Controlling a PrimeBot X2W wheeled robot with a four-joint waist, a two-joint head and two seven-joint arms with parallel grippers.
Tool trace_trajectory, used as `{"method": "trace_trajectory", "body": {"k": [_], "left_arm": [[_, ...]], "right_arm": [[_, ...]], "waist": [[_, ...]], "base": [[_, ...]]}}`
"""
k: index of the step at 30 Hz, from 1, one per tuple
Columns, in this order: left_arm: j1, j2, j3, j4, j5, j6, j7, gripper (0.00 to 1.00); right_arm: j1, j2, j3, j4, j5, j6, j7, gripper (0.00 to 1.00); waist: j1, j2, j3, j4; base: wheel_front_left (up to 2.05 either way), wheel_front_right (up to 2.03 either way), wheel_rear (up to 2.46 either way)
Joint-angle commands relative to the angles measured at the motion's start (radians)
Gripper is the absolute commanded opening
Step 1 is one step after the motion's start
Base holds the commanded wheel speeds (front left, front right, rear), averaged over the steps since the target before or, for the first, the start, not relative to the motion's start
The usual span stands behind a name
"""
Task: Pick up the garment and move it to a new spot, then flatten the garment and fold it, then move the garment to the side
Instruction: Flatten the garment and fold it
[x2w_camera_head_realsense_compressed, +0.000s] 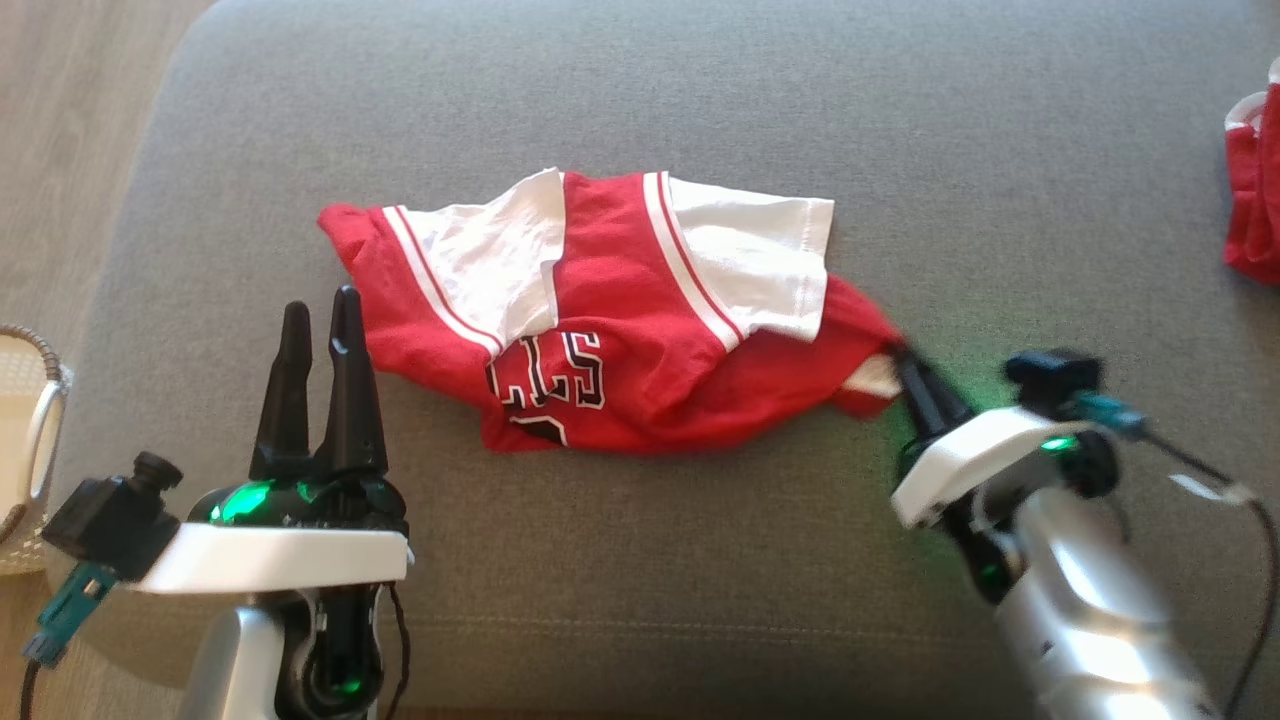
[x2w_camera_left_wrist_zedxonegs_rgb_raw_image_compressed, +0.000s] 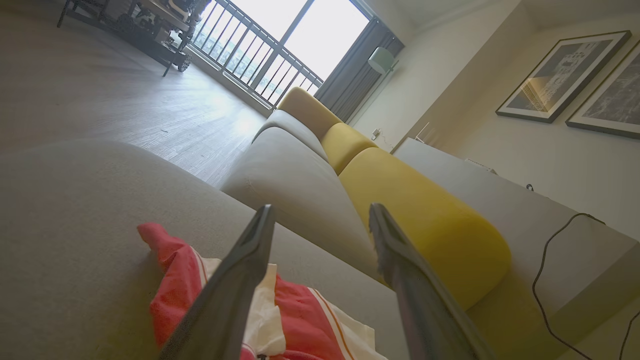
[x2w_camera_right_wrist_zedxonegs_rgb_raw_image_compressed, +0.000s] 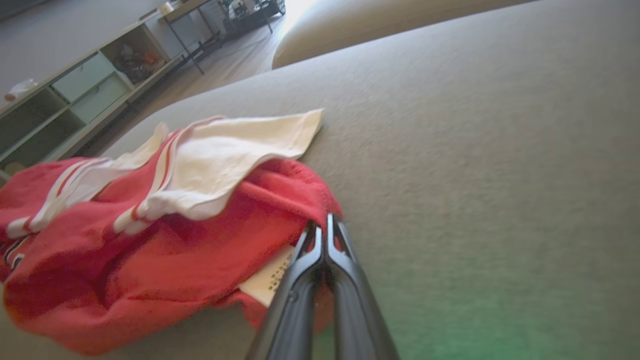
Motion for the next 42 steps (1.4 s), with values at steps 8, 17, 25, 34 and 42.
{"method": "trace_trajectory", "body": {"k": [8, 17, 25, 34, 42], "left_arm": [[-0.019, 0.014, 0.029, -0.033, 0.009, -0.015, -0.005, 1.0], [0.0, 0.014, 0.003, -0.015, 0.045, -0.022, -0.005, 1.0], [0.005, 0.014, -0.001, -0.013, 0.055, -0.026, -0.005, 1.0], [0.011, 0.014, -0.009, -0.02, 0.063, -0.026, -0.005, 1.0], [0.006, 0.014, -0.032, -0.023, 0.091, -0.028, -0.005, 1.0]], "right_arm": [[0.01, 0.003, -0.225, -0.158, -0.098, 0.0, -0.007, 0.0], [0.012, 0.003, -0.072, -0.149, -0.072, 0.0, -0.007, 1.0], [0.215, 0.003, 0.129, -0.416, 0.035, 0.0, -0.007, 1.0], [0.287, 0.003, -0.041, -0.398, 0.011, 0.0, -0.007, 1.0], [0.134, 0.003, -0.127, -0.195, 0.13, 0.0, 0.016, 1.0]], "waist": [[0.0, 0.0, -0.007, -0.031], [0.0, 0.0, -0.014, -0.084], [0.0, 0.0, -0.026, -0.119], [0.0, 0.0, -0.02, -0.119], [0.0, 0.0, -0.017, -0.074]], "base": [[0.0, 0.0, 0.0], [0.0, 0.0, 0.0], [0.0, 0.0, 0.0], [0.0, 0.0, 0.0], [0.0, 0.0, 0.0]]}}
